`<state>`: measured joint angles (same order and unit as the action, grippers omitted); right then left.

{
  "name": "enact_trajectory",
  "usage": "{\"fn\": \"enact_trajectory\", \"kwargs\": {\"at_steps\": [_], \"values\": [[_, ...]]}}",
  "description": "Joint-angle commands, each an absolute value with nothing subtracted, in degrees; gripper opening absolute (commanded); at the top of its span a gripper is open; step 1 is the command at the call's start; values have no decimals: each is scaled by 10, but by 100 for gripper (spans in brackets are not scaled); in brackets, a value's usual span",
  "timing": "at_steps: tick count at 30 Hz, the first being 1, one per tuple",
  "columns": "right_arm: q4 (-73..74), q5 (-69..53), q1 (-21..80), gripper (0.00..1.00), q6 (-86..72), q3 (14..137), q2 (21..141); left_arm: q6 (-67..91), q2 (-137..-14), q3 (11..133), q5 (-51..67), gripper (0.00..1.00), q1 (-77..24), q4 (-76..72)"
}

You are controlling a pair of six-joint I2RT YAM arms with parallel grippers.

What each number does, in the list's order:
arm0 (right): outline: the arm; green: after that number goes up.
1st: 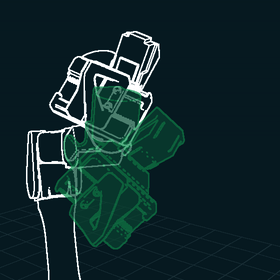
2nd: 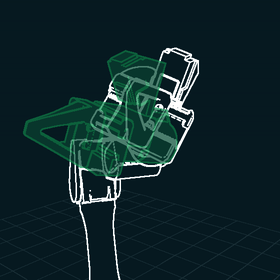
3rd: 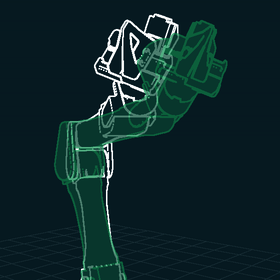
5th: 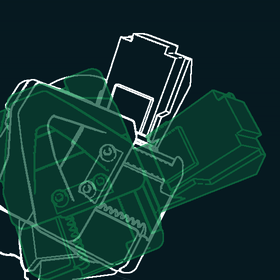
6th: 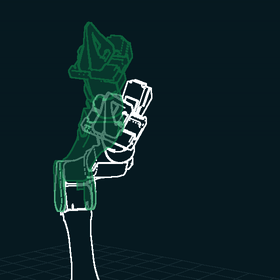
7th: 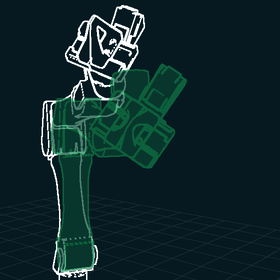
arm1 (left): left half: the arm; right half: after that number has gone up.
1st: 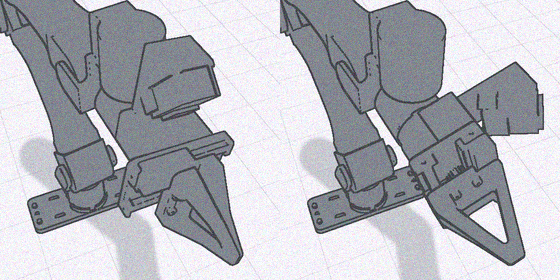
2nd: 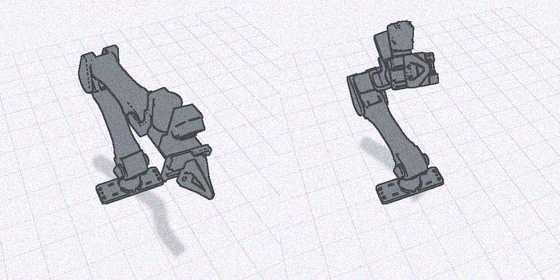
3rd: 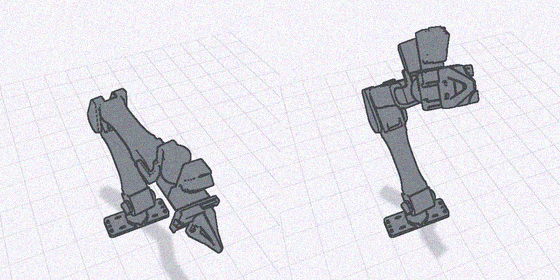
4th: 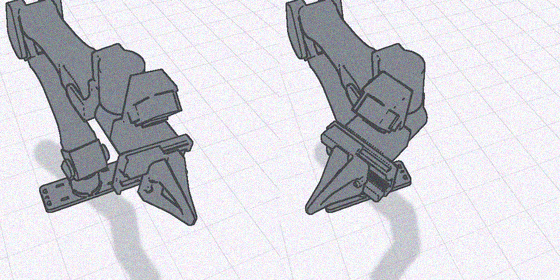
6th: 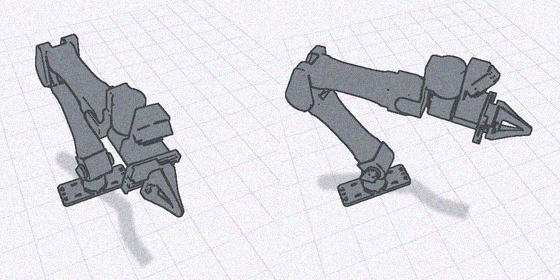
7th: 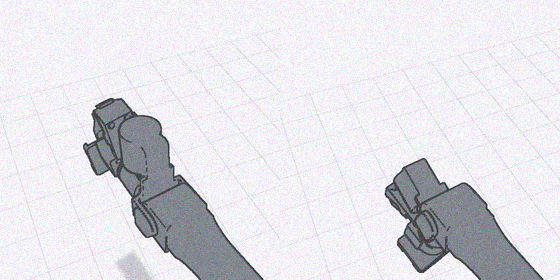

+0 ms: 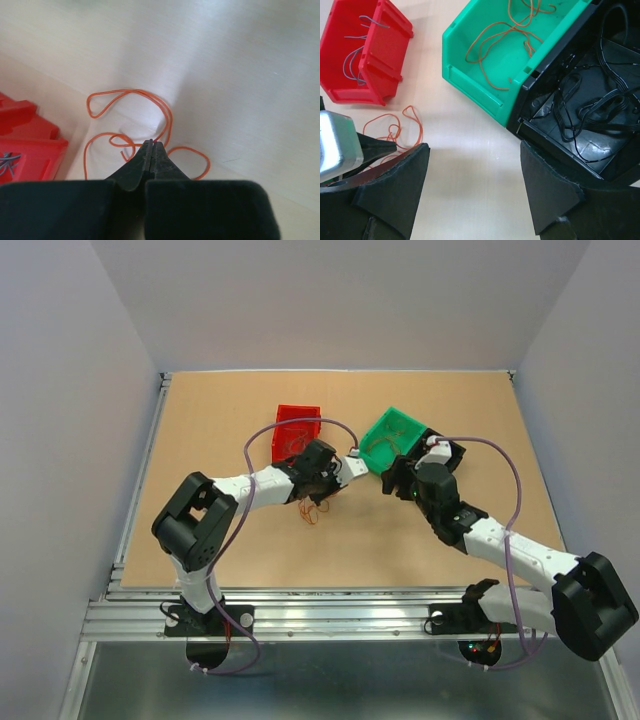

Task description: Untangle the cables

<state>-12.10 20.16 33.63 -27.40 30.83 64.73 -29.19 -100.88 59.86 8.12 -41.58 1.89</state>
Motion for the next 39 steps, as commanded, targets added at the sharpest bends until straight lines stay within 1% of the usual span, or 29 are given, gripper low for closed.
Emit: {"fn": "enact_trajectory", "kwargs": {"at_steps": [1,5,7,8,10,11,12,14,15,22,23,27,35,38,39], "values": [[-149,217,339,79,-267,290,635,-308,-965,604,147,0,-415,25],[-163,195,338,79,-258,290,644,-316,-898,570,181,0,-415,-13],[-189,166,339,80,-256,284,647,-308,-862,541,164,0,-413,-51],[-197,150,339,80,-256,281,647,-302,-855,529,136,1,-412,-63],[-209,138,338,80,-257,279,649,-281,-866,533,106,31,-411,-66],[-216,133,339,80,-258,278,650,-274,-877,553,89,49,-410,-56],[-218,132,339,80,-258,278,652,-268,-889,566,86,54,-409,-40],[-219,133,338,80,-259,279,655,-246,-927,594,88,61,-409,-1],[-219,136,339,80,-259,279,657,-239,-948,604,97,69,-408,30],[-219,145,338,80,-261,277,653,-194,-977,630,64,70,-407,54],[-218,145,339,80,-262,277,651,-192,-983,633,64,70,-406,57],[-218,146,339,80,-265,275,647,-185,-1012,651,64,63,-405,71],[-219,146,339,80,-265,277,650,-185,-1048,664,66,63,-397,65],[-219,145,339,80,-265,275,648,-188,-1065,671,67,52,-395,64],[-219,145,339,80,-265,274,647,-190,-1070,674,69,40,-395,67]]}}
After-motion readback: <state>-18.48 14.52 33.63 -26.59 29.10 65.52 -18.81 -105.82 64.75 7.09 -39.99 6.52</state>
